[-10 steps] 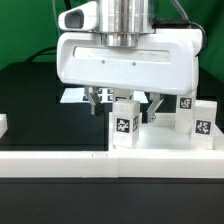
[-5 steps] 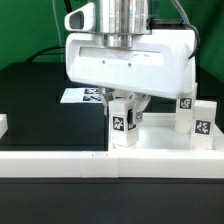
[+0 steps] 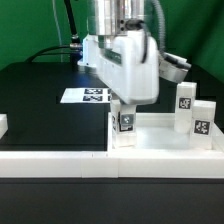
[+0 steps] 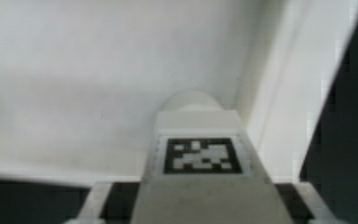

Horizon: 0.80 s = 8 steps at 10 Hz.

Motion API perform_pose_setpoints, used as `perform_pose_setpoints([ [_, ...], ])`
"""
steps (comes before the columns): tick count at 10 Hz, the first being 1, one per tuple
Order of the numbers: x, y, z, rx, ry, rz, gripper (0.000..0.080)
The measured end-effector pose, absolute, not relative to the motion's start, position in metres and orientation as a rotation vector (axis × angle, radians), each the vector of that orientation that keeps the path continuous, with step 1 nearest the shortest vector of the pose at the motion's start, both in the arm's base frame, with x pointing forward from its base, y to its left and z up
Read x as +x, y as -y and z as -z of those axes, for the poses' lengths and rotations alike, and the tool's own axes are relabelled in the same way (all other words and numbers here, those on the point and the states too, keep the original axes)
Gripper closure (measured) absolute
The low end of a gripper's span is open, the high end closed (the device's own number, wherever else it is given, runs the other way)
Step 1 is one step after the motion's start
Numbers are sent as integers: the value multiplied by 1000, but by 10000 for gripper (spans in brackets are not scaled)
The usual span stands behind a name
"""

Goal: Assemble square table

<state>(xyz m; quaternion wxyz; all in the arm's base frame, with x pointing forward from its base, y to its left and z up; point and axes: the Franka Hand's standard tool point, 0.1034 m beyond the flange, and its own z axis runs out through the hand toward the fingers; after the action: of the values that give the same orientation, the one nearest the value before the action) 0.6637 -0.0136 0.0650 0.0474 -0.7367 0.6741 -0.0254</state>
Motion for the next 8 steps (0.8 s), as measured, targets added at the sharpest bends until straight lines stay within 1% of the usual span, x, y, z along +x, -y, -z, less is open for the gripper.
perform_pose_setpoints([
  [2,667,8,-64,-1910,-2333,6,511],
  [4,671,4,-65,-1498,-2602,11,511],
  [6,670,5,-65,-1427,-2645,15,511],
  [7,671,5,-65,-1487,-2613,20,317],
  [8,672,5,-68,-1713,-2468,40,207],
])
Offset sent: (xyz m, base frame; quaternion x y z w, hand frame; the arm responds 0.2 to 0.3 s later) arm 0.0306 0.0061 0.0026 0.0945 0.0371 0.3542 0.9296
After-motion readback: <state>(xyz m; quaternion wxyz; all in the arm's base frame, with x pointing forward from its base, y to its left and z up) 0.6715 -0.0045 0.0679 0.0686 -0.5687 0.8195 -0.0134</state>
